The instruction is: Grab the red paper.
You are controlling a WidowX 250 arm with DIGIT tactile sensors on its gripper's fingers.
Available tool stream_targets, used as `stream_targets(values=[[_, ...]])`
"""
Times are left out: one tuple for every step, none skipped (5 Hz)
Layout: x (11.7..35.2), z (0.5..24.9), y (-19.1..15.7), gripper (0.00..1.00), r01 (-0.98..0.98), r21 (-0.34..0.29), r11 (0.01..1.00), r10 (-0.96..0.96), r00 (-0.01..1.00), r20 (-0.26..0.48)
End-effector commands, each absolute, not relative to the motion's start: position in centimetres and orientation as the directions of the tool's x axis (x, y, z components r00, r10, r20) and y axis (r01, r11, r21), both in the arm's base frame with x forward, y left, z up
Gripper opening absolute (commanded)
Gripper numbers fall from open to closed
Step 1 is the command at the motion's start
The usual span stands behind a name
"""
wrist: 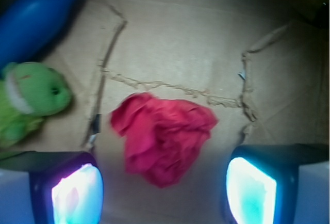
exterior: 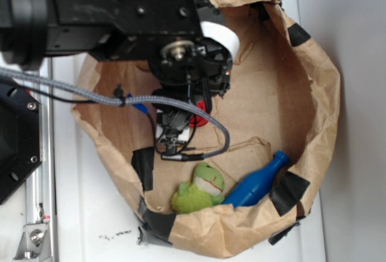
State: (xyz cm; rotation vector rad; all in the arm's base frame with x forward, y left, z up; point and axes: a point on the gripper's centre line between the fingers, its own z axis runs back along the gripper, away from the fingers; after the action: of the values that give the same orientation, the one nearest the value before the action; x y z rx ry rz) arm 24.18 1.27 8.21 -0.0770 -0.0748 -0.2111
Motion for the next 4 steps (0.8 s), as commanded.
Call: stream_targets(values=[[25.28, 9.21, 1.88, 1.0, 0.185, -0.036, 0.982, -0.179, 0.975, 0.129], [25.53, 9.14, 1.95, 1.0, 0.178, -0.027, 0.984, -0.174, 0.976, 0.129], [25.74, 8.81, 2.09, 1.0, 0.17, -0.017, 0.985, -0.167, 0.978, 0.123], [26.01, 8.58, 2.26, 1.0, 0.167, -0.01, 0.986, -0.164, 0.979, 0.123]])
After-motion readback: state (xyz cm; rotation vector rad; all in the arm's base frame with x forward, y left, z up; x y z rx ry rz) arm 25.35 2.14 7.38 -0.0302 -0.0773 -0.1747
